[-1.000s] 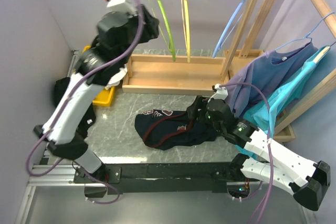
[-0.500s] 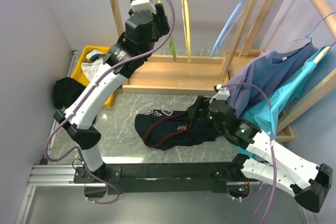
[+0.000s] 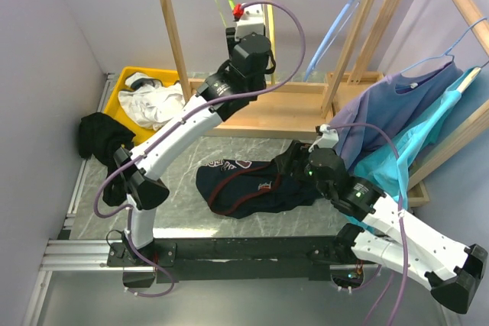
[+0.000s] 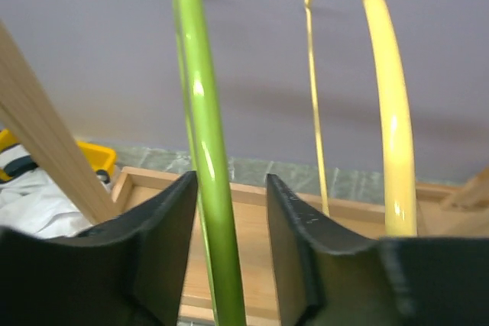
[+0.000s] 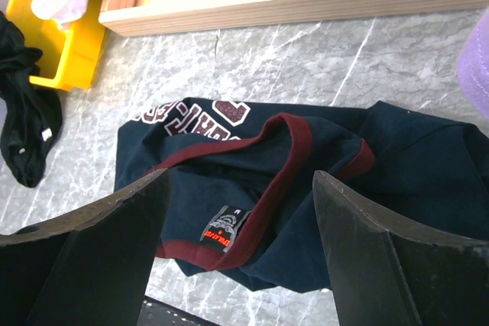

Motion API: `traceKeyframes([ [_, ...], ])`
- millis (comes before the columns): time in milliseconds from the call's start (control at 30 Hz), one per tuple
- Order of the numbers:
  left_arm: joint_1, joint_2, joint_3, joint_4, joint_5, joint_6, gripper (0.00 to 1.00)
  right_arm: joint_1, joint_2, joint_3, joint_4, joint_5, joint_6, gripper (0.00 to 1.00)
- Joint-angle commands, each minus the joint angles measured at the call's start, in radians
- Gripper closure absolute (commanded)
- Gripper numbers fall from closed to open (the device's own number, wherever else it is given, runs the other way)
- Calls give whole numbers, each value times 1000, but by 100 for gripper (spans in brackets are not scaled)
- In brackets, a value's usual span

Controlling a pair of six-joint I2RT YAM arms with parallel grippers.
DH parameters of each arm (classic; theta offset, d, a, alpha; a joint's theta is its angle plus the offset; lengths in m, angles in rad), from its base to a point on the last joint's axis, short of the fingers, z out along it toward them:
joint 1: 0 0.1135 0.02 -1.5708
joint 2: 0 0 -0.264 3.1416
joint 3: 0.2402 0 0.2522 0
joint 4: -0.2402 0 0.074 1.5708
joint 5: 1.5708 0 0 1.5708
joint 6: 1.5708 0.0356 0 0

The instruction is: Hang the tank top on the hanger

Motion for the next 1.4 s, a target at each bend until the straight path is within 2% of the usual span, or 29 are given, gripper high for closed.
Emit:
traceKeyframes([
  [0,-31,-16,13,127,-179,140,60,7,-21,-11,9,16,6,17],
  [33,-35,-16,15,133,-188,151,71,5,-20,-4,4,13,4,17],
  [100,-44,-19,19,148,-196,174,82,7,-18,4,1,12,3,17],
  [133,-46,-19,26,151,-196,180,91,7,-20,9,-2,12,1,17],
  [200,-54,-25,32,157,-196,213,99,5,-23,15,-5,13,-2,17],
  [467,-86,-97,55,164,-156,247,99,7,-18,36,-18,22,-13,17],
  [600,-89,-155,76,81,-51,163,99,7,-2,46,-10,27,-17,16],
  [767,-86,-273,-52,81,45,99,99,5,14,52,-2,33,-22,16],
  [900,-83,-376,-109,6,103,18,99,7,9,49,-8,41,-23,16],
  [1200,-83,-722,-514,-65,321,-138,99,5,24,33,-25,79,-45,16],
  [1367,-83,-907,-727,-183,456,-164,99,8,17,15,-42,85,-79,19],
])
